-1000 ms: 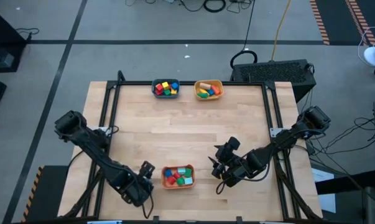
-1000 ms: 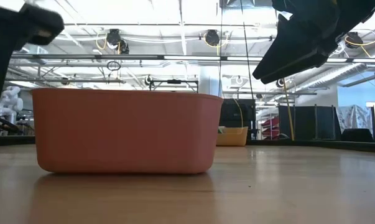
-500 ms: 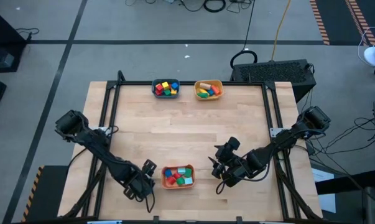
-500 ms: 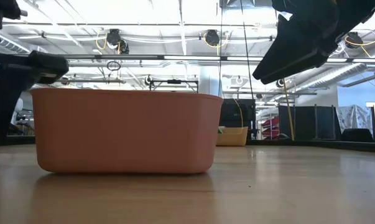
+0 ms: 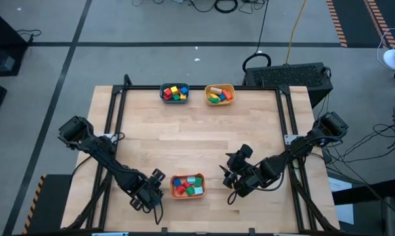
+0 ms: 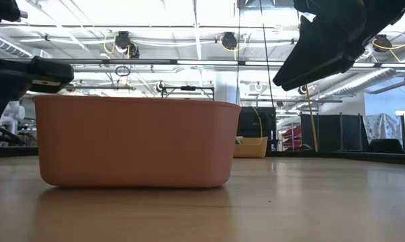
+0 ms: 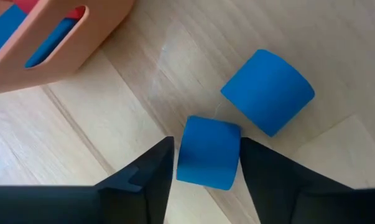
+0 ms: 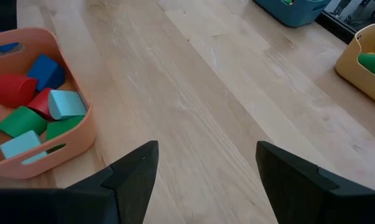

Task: Sort blocks by size
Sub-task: Put the blue half circle block into the orange bin

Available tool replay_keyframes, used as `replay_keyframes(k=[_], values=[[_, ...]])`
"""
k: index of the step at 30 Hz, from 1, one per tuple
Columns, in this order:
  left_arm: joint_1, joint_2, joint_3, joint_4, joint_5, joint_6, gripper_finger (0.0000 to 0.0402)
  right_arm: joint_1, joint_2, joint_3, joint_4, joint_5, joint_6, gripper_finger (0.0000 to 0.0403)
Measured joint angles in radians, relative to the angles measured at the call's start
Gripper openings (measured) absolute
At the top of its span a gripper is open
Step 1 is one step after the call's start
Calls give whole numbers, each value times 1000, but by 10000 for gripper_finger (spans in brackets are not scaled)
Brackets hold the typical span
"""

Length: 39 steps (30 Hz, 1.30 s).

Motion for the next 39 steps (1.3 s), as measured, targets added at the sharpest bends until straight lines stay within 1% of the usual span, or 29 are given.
replay_keyframes(k=[5,11,15,19,21,27,33,36,39], values=[[0,12,0,0,2,-6,165,0,0,0,0,0,0,256],[0,72,5,1,14,-7,162,0,0,0,-1,0,0,256],[0,85,7,-2,11,-12,161,0,0,0,-1,0,0,256],[1,69,18,-26,-19,-148,145,0,0,0,-2,0,0,256],[5,56,28,-43,-20,-173,137,0,0,0,-3,0,0,256],[9,-3,69,-50,-135,-235,137,0,0,0,-8,0,0,256],[42,-54,146,-61,-196,-244,142,0,0,0,-8,-7,0,256],[64,-59,191,-58,-218,-228,143,0,0,0,-7,-20,-5,256],[97,-62,215,-13,-227,-202,144,0,0,0,-7,-21,-7,256]])
